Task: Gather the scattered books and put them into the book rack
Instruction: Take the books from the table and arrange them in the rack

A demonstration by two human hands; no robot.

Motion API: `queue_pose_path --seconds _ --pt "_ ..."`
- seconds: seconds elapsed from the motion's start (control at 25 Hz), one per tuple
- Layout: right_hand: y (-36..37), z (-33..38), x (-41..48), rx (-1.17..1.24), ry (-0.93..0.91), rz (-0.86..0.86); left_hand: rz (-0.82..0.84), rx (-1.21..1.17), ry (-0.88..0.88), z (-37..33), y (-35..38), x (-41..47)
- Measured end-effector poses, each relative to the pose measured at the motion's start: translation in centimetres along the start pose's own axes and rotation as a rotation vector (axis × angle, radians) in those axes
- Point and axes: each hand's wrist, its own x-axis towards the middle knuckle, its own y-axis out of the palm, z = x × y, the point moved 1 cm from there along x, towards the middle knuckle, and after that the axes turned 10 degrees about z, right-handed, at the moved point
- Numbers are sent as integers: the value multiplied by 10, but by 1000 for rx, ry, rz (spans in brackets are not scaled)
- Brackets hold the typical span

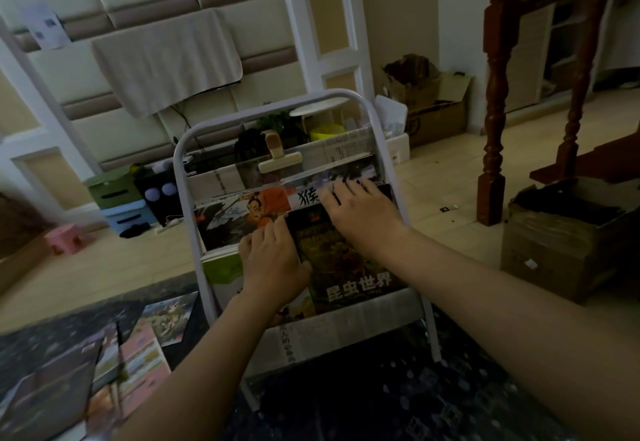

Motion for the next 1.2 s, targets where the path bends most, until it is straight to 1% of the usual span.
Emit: queue_pose_path --seconds 0.12,0.24,0.4,0.56,0.68,0.72,0.88,1.04,1.12,1.2 --pt "-1 7 -3 17 45 26 -5 31 1 0 1 -1" --pt "-6 14 -6 22 53 96 4 21 -7 -1 0 -1" --pt "-11 18 -7 53 87 122 35 11 0 -2 -5 -3" --pt "-21 16 -6 74 83 242 120 -52 34 3 -20 -2" --pt "-35 23 -6 146 91 298 110 -109 64 13 -35 -10" --pt "-40 30 -6 179 80 275 86 -123 73 19 -39 -14" --pt "-63 79 1 306 -20 89 -1 -188 70 52 -57 -35" --pt "-92 145 13 447 -182 -35 -34 -239 -17 109 -69 -60" --pt "-99 185 20 472 -262 -39 -33 -242 -122 148 -70 -77" --pt "-98 225 26 515 -310 22 -16 -254 -199 191 -64 -98"
